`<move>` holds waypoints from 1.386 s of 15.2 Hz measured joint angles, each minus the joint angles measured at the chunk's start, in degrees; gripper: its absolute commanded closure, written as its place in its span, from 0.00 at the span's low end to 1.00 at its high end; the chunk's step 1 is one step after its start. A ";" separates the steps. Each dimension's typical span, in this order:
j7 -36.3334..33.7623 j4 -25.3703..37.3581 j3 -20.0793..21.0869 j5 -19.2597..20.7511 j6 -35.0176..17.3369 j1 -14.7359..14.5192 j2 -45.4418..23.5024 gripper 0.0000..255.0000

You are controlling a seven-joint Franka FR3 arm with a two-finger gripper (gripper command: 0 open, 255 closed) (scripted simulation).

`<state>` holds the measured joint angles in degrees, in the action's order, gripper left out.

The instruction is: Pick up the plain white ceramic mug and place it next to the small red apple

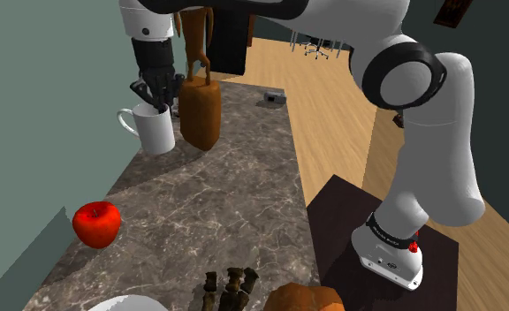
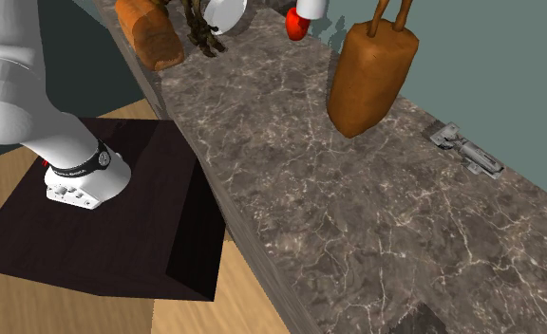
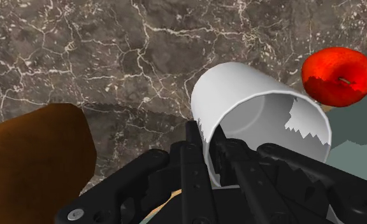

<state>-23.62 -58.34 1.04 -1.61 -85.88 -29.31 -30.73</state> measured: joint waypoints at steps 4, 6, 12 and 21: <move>-3.17 8.76 0.68 0.30 2.62 -2.63 -6.09 1.00; -3.34 6.15 0.70 0.30 0.67 -2.78 -5.42 1.00; -3.25 -1.64 0.70 0.26 -5.10 -2.77 -3.39 1.00; -2.96 -9.56 0.67 0.21 -12.47 -2.67 -2.82 1.00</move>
<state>-26.58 -67.90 1.72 -1.40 -98.35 -31.98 -33.55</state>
